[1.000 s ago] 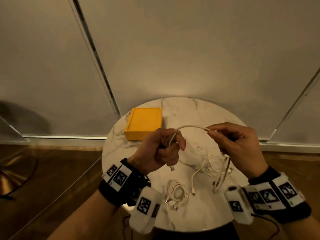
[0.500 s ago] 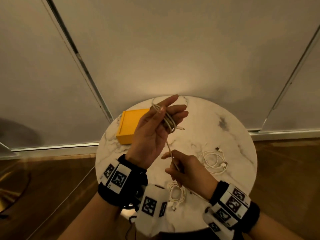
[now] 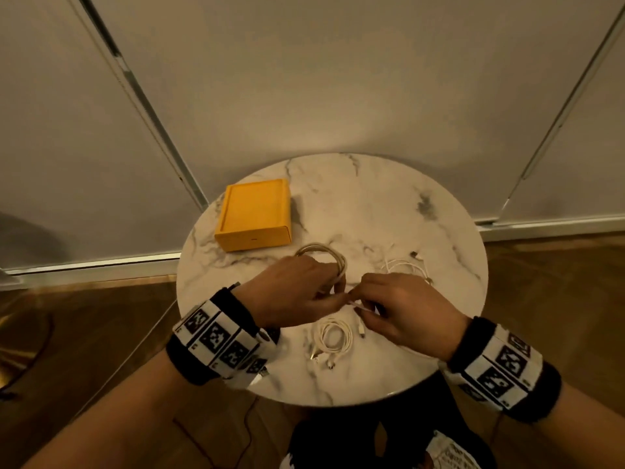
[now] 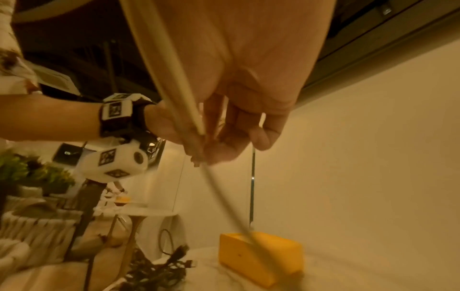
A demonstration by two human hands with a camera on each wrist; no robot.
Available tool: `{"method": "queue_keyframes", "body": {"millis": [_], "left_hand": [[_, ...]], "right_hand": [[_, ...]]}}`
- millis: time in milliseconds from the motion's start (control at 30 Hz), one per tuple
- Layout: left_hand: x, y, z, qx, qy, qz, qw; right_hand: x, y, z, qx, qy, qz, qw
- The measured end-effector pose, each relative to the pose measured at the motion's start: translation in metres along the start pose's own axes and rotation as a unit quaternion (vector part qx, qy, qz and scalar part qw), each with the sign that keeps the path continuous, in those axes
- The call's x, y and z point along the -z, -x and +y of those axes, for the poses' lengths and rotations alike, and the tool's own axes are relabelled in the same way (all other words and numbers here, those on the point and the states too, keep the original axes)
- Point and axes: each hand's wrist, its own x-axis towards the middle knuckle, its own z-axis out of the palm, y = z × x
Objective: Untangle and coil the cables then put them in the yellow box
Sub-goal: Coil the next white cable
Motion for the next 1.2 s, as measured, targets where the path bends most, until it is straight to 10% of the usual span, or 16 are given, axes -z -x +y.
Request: {"method": "queue_keyframes", "body": {"millis": [67, 200, 400, 500, 700, 933, 1067, 1200], "left_hand": [[0.004, 0.005, -0.001, -0.021, 0.073, -0.058, 0.995], [0.007, 0.013, -0.003, -0.007, 0.251, -0.056, 0.966], [-0.003, 0.016, -0.011, 0.078, 0.372, -0.001, 0.925], [-0.012, 0.022, -0.016, 0.115, 0.446, -0.014, 0.888], [-0.018, 0.026, -0.001, 0.073, 0.569, -0.050, 0.818], [-0.008, 0.024, 0.022, 0.040, 0.644, -0.052, 0.763], [-0.007, 0.019, 0.027, 0.009, 0.727, -0.046, 0.685], [-0.003, 0.012, 0.031, -0.067, 0.803, -0.022, 0.592]], "right_hand": [[0.002, 0.005, -0.001, -0.072, -0.182, -0.033, 0.980], [0.011, 0.009, -0.002, -0.167, -0.607, -0.039, 0.776], [0.020, 0.009, 0.018, -0.351, -0.740, 0.108, 0.563], [0.020, 0.015, 0.021, -0.347, -0.768, 0.143, 0.519], [0.012, 0.012, 0.023, -0.293, -0.718, 0.121, 0.620], [0.023, 0.000, 0.015, -0.254, -0.465, 0.206, 0.823], [0.015, -0.002, -0.001, -0.193, -0.326, 0.172, 0.909], [-0.003, -0.011, -0.017, -0.151, -0.369, 0.119, 0.910]]}}
